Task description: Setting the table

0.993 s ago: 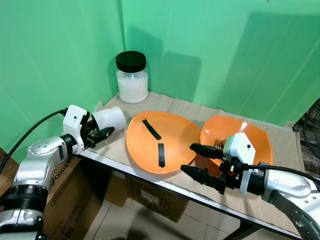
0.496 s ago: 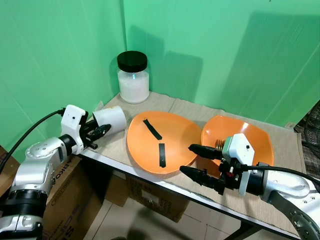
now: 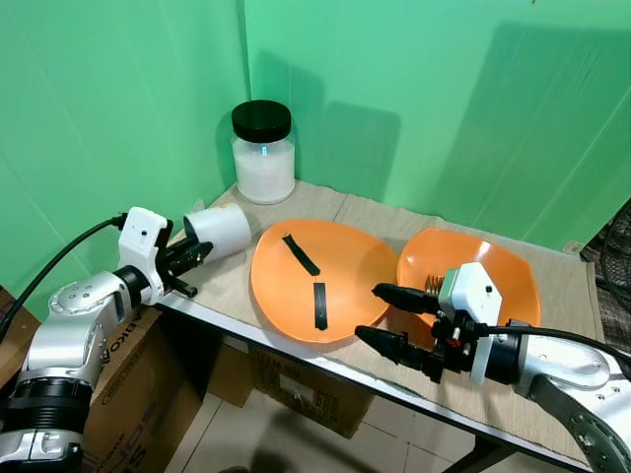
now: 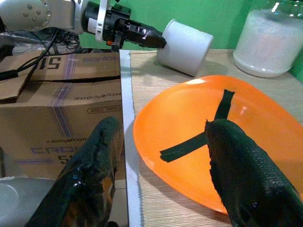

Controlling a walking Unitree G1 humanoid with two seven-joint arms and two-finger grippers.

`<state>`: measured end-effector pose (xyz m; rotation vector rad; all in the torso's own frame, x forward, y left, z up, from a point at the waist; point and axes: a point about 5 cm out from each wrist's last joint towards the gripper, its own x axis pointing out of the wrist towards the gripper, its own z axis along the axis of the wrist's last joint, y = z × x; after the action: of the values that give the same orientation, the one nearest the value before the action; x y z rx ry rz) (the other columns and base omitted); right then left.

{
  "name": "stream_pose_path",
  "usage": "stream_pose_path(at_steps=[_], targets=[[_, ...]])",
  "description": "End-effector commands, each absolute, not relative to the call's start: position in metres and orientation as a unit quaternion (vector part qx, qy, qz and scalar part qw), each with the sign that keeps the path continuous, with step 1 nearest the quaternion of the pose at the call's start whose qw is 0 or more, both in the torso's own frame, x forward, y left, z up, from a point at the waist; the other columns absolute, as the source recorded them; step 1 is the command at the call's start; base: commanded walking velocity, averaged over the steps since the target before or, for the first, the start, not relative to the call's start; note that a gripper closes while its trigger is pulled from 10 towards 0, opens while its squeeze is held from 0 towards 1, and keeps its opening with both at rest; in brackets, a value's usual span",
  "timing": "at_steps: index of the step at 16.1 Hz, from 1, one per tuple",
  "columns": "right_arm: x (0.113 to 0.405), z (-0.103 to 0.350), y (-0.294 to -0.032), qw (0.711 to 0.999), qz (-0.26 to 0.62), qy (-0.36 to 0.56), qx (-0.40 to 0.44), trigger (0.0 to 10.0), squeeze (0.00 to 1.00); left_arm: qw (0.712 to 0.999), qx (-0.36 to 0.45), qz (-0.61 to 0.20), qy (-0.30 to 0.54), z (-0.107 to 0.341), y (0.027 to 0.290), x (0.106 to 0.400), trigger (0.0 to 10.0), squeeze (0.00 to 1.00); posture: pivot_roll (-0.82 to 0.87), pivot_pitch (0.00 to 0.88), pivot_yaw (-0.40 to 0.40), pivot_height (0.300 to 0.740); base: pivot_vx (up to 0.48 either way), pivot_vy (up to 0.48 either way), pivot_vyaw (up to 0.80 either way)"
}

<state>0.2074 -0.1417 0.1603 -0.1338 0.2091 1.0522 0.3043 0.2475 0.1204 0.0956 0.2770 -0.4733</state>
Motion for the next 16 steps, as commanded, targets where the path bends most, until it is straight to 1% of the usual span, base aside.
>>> stream_pose_path(at_steps=[1,3,6,8,10,12,13,15,16], targets=[[0.21,0.162,-0.141,0.857,0.502,0.093,-0.067,10.0,0.0,0.964,0.047,-0.229,0.125,0.125,0.246,0.305,0.0,0.0,-0.13,0.0,-0.016,0.74,0.0,0.0,0.0],[0.211,0.163,-0.141,0.858,0.5,0.09,-0.068,10.0,0.0,0.966,0.043,-0.227,0.114,0.129,0.246,0.306,0.0,0.0,-0.13,0.0,-0.017,0.74,0.0,0.0,0.0],[0.214,0.166,-0.143,0.867,0.488,0.081,-0.068,10.0,0.0,0.97,0.025,-0.231,0.07,0.145,0.243,0.303,0.0,0.0,-0.13,0.0,-0.022,0.74,0.0,0.0,0.0],[0.215,0.17,-0.143,0.873,0.479,0.072,-0.064,10.0,0.0,0.968,0.004,-0.248,0.037,0.159,0.236,0.299,0.0,0.0,-0.12,0.0,-0.029,0.74,0.0,0.0,0.0],[0.216,0.174,-0.143,0.887,0.454,0.059,-0.054,10.0,0.0,0.957,-0.027,-0.29,-0.003,0.174,0.22,0.29,0.0,0.0,-0.11,0.0,-0.042,0.74,0.0,0.0,0.0],[0.219,0.183,-0.142,0.915,0.401,0.029,-0.019,10.0,0.0,0.926,-0.098,-0.362,-0.049,0.198,0.196,0.275,0.0,0.0,-0.11,0.0,-0.049,0.74,0.0,0.0,0.0],[0.22,0.187,-0.14,0.923,0.384,0.016,-0.002,10.0,0.0,0.917,-0.113,-0.378,-0.062,0.206,0.19,0.27,0.0,0.0,-0.1,0.0,-0.056,0.74,0.0,0.0,0.0],[0.223,0.193,-0.136,0.937,0.35,-0.006,0.019,10.0,0.0,0.925,-0.078,-0.365,-0.068,0.214,0.182,0.268,0.0,0.0,-0.1,0.0,-0.061,0.74,0.0,0.0,0.0],[0.229,0.195,-0.135,0.949,0.311,-0.02,0.038,10.0,0.0,0.944,-0.028,-0.32,-0.076,0.219,0.176,0.273,2.6,0.0,-0.1,0.0,-0.06,0.74,0.0,0.0,0.0]])
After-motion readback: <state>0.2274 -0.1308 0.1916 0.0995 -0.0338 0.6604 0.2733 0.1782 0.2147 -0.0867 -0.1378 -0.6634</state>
